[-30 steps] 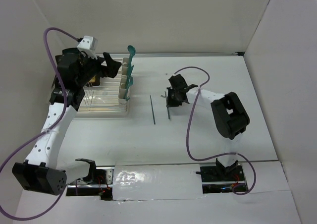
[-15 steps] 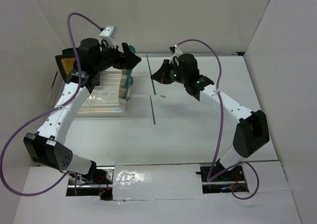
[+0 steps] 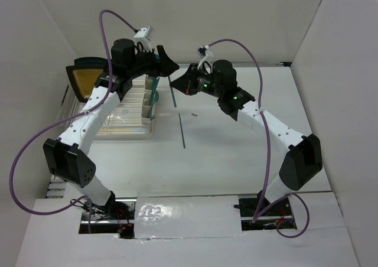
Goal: Sort the eating utensils into containers
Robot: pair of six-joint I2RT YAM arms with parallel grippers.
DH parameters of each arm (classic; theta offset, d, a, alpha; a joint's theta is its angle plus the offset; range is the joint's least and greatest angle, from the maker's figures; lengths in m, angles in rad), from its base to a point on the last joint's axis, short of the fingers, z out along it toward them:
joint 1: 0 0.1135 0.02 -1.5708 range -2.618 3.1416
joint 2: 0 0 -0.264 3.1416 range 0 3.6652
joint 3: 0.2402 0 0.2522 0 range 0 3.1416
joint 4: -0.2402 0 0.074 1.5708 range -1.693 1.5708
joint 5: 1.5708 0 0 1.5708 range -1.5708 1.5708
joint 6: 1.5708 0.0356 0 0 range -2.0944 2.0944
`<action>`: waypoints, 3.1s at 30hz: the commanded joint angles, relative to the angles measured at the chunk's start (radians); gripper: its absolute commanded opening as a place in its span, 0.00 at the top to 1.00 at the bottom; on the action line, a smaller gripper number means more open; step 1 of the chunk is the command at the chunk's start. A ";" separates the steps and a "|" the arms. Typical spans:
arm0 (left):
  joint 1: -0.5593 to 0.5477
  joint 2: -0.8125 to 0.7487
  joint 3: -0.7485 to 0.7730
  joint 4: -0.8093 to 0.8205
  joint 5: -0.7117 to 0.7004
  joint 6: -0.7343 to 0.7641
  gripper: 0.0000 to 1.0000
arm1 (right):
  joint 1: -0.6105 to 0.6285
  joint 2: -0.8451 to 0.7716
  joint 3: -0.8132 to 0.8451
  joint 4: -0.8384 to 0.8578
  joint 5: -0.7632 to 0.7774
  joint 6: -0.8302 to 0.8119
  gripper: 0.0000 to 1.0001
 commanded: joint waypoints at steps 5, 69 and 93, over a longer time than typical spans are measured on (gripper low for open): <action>-0.010 0.051 0.121 0.018 0.024 -0.060 0.68 | 0.029 -0.024 0.095 0.067 -0.020 -0.001 1.00; 0.227 -0.201 -0.230 0.564 -0.137 0.359 0.03 | 0.099 0.358 -0.029 -0.438 0.411 -0.131 0.28; 0.236 -0.730 -0.480 0.067 -0.067 0.347 0.02 | 0.215 0.533 -0.101 -0.558 0.737 -0.088 0.98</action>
